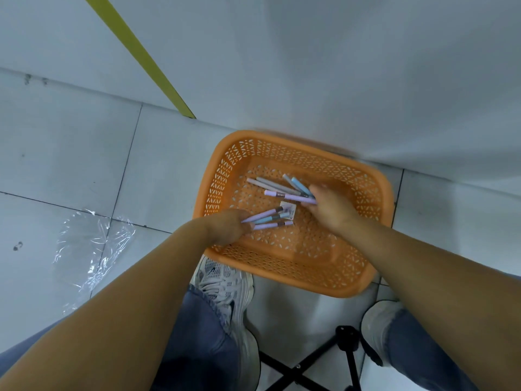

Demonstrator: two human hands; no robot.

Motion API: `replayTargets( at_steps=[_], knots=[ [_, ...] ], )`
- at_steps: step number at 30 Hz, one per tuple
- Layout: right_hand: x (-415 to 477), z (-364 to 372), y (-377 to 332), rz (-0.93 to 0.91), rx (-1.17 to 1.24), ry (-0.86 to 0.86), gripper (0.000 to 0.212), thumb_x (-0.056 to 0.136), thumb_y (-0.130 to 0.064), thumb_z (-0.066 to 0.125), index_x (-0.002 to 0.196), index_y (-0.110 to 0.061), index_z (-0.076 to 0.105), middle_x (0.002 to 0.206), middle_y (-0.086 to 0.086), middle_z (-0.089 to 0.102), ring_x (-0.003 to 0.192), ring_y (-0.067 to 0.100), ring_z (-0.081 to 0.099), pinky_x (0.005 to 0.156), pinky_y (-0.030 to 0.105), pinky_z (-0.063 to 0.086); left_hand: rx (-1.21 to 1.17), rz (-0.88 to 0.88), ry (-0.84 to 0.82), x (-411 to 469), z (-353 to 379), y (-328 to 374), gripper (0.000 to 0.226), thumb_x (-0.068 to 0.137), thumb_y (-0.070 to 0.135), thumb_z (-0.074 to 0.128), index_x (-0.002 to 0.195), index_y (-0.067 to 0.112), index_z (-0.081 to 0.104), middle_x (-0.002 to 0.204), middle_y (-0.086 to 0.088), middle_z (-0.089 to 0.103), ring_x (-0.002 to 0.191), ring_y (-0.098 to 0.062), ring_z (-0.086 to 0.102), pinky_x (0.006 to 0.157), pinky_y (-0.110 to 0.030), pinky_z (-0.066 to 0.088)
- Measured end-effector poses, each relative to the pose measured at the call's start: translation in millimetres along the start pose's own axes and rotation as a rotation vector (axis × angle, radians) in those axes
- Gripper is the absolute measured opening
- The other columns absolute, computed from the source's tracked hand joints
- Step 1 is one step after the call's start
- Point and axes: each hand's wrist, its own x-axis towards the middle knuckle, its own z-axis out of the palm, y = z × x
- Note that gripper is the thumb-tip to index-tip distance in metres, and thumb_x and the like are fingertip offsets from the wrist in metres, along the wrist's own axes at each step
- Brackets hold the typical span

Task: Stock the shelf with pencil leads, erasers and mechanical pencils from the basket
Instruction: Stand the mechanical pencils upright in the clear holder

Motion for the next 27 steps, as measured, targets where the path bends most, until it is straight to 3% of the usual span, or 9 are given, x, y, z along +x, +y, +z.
replayTargets(
  at_steps=[4,8,11,13,15,18,20,24,27],
  knots=[
    [-25,-9,4,0.038,0.169,-0.095,0.017,0.099,-0.035,0.048,0.089,-0.021,0.046,0.085,-0.001,0.057,0.073,0.02,0.053,0.057,0.032,0.035,-0.346,-0.046,0.088,-8,3,-3,0.024,0.104,0.03,0.048,0.12,0.013,0.053,0.078,-0.002,0.056,0.068,-0.015,0.052,0.07,-0.032,0.049],
    [-56,-15,-6,0.107,0.53,-0.054,0.024,0.099,-0.035,0.049,0.106,-0.013,0.056,0.084,0.008,0.066,0.071,0.024,0.065,0.063,0.035,0.051,-0.737,-0.024,0.128,-24,24,12,0.013,0.102,0.024,0.052,0.105,0.012,0.055,0.075,-0.004,0.054,0.065,-0.012,0.052,0.058,-0.024,0.049],
    [-80,-22,-19,0.138,0.814,-0.053,0.021,0.1,-0.032,0.048,0.112,-0.016,0.055,0.078,0.001,0.069,0.061,0.011,0.067,0.054,0.02,0.051,-1.094,0.045,0.137,-36,47,35,0.013,0.104,0.019,0.049,0.107,0.008,0.057,0.093,-0.008,0.065,0.083,-0.017,0.066,0.072,-0.03,0.056],
    [-95,-26,-28,0.126,0.988,-0.083,0.019,0.1,-0.032,0.049,0.109,-0.016,0.056,0.073,-0.001,0.069,0.062,0.012,0.068,0.056,0.024,0.053,-1.233,0.109,0.16,-44,57,54,0.022,0.105,0.016,0.046,0.12,0.004,0.056,0.112,-0.013,0.068,0.103,-0.024,0.066,0.09,-0.04,0.054],
    [-108,-29,-35,0.124,1.137,-0.146,0.018,0.099,-0.032,0.051,0.102,-0.016,0.059,0.069,-0.002,0.07,0.063,0.015,0.068,0.057,0.028,0.055,-1.226,0.184,0.201,-51,63,70,0.028,0.105,0.016,0.044,0.126,0.0,0.056,0.108,-0.017,0.067,0.099,-0.028,0.064,0.096,-0.045,0.049],
    [-121,-34,-42,0.119,1.208,-0.235,0.021,0.099,-0.033,0.051,0.102,-0.015,0.06,0.073,0.001,0.07,0.065,0.018,0.069,0.059,0.03,0.055,-1.202,0.336,0.218,-64,61,91,0.026,0.105,0.014,0.042,0.122,0.0,0.055,0.078,-0.015,0.06,0.064,-0.027,0.052,0.067,-0.04,0.048],
    [-125,-39,-43,0.112,1.204,-0.274,0.024,0.099,-0.034,0.049,0.103,-0.012,0.059,0.075,0.003,0.068,0.066,0.021,0.068,0.062,0.032,0.055,-1.182,0.399,0.204,-72,59,99,0.022,0.105,0.012,0.041,0.121,0.004,0.054,0.077,-0.015,0.058,0.057,-0.024,0.047,0.056,-0.036,0.043],
    [-131,-49,-44,0.103,1.142,-0.338,0.026,0.1,-0.031,0.048,0.108,-0.007,0.055,0.074,0.005,0.066,0.069,0.025,0.068,0.07,0.037,0.057,-1.103,0.443,0.209,-79,57,103,0.023,0.104,0.016,0.046,0.123,0.006,0.055,0.079,-0.013,0.064,0.056,-0.023,0.055,0.055,-0.034,0.048],
    [-134,-51,-47,0.097,1.081,-0.374,0.03,0.101,-0.026,0.048,0.115,0.0,0.052,0.077,0.009,0.065,0.069,0.025,0.068,0.071,0.037,0.058,-1.097,0.405,0.258,-74,55,101,0.027,0.102,0.02,0.051,0.124,0.006,0.058,0.093,-0.012,0.068,0.078,-0.022,0.064,0.072,-0.038,0.053]
  ],
)
